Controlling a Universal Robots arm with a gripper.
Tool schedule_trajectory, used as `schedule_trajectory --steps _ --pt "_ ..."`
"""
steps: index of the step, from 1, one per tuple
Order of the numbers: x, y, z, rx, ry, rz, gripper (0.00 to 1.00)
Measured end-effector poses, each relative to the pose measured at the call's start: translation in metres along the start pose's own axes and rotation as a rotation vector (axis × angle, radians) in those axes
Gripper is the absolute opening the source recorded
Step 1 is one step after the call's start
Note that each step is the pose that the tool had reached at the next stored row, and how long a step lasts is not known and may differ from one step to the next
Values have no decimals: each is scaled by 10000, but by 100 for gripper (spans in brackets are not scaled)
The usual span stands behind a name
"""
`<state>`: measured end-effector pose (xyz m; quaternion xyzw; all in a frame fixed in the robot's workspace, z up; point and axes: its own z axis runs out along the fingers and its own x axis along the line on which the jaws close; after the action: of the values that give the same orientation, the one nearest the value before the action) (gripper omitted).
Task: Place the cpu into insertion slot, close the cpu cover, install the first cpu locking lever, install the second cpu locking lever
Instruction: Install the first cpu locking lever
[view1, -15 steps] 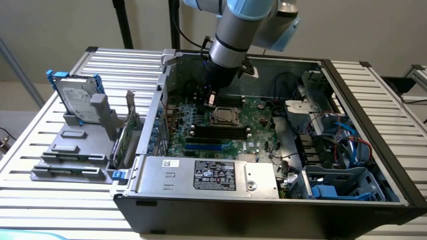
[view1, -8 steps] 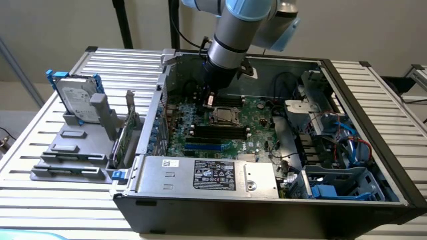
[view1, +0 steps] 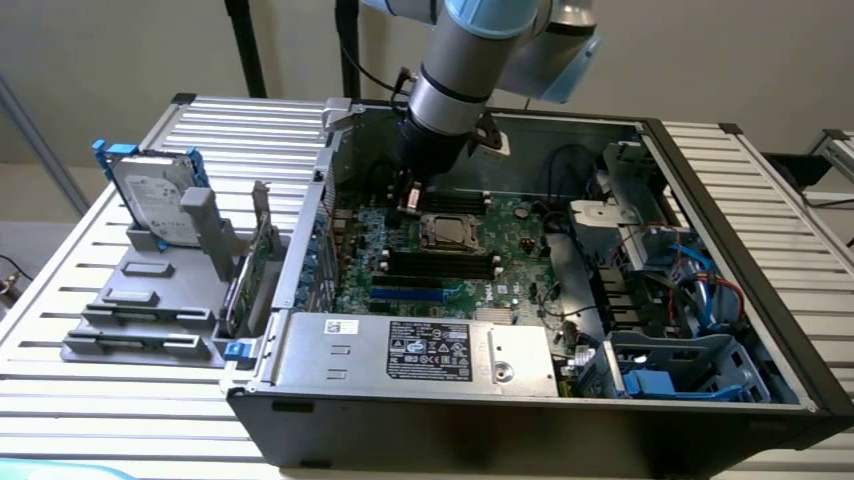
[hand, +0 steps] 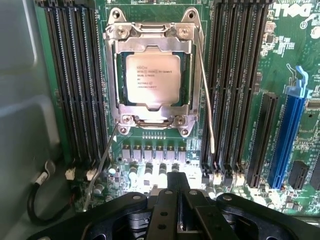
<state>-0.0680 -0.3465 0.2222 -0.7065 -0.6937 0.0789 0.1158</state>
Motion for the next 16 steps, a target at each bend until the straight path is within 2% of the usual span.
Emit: schedule_trajectory --steps 3,7,10,11,16 --pt "0 -12 -11 12 162 145 11" --pt "0 -15 -13 -1 312 543 11" --pt "1 -19 -17 -14 469 866 11" --pt "1 -23 -19 -16 540 946 11" --pt "1 -47 -32 6 964 1272 11"
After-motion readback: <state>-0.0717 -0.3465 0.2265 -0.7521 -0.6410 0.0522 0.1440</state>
